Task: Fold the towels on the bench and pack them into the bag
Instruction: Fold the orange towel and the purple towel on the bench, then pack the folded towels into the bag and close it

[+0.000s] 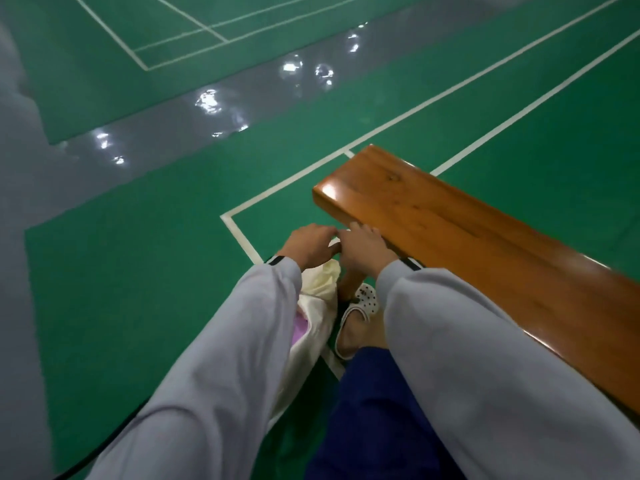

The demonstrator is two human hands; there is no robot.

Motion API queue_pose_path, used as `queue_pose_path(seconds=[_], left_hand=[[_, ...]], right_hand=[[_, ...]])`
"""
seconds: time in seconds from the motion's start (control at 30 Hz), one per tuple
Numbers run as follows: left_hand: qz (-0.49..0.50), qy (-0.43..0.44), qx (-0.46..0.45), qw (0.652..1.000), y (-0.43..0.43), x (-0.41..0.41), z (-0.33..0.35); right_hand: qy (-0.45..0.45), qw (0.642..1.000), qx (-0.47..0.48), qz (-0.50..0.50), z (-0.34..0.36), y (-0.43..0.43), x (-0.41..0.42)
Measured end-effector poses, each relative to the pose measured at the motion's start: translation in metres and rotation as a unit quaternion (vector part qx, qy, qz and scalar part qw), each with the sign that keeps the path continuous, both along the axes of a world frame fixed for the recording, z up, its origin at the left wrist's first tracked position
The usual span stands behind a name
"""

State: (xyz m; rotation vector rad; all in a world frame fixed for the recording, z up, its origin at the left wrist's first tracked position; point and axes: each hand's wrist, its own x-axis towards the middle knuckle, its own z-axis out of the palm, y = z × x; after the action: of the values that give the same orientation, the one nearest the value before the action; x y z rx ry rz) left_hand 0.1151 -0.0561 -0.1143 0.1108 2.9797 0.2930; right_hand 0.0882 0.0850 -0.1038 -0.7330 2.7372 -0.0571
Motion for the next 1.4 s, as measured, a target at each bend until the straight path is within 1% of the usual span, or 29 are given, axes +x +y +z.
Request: queue_pose_path(seconds=[0.1,0.17,0.23,0.37,0.47,0.6,0.87,1.1,1.23,1.4], left_hand=[[-0.035,0.061,-0.018,0.997,0.030,-0.015,0.025],[-0.050,0.112,-0.022,0.992,0.052,-0.026,0.040],[-0.062,0.154,-0.007,0.986,0.077,-0.037,0.056],[-0.117,0.188,-0.002,0.975,0.130,-0.061,0.080],[-0.144,0.191,0.018,0.971,0.183,-0.068,0.098],[-0.185,0.164,0.050,0.968,0.263,-0.066,0.113],[-0.272,0.143,0.076,0.949,0.422,-0.048,0.119],[-0.355,0.127,0.068,0.924,0.551,-0.003,0.115],[-0.387,0.127,0.058,0.911,0.611,0.023,0.111],[-0.422,0.097,0.048,0.900,0.673,0.058,0.109]], right_hand=[[0.007,0.999,-0.025,-0.034,0.031,0.037,-0.007],[0.034,0.996,-0.056,-0.053,0.051,0.062,-0.010],[0.061,0.992,-0.074,-0.076,0.070,0.088,-0.012],[0.089,0.986,-0.034,-0.135,0.098,0.145,-0.025],[0.104,0.976,-0.030,-0.191,0.111,0.194,-0.024],[0.105,0.961,-0.018,-0.255,0.116,0.268,-0.009],[0.121,0.936,0.025,-0.329,0.137,0.417,0.032],[0.097,0.908,0.021,-0.407,0.130,0.532,0.092],[0.095,0.888,0.017,-0.450,0.123,0.585,0.131],[0.088,0.866,0.012,-0.492,0.117,0.643,0.181]])
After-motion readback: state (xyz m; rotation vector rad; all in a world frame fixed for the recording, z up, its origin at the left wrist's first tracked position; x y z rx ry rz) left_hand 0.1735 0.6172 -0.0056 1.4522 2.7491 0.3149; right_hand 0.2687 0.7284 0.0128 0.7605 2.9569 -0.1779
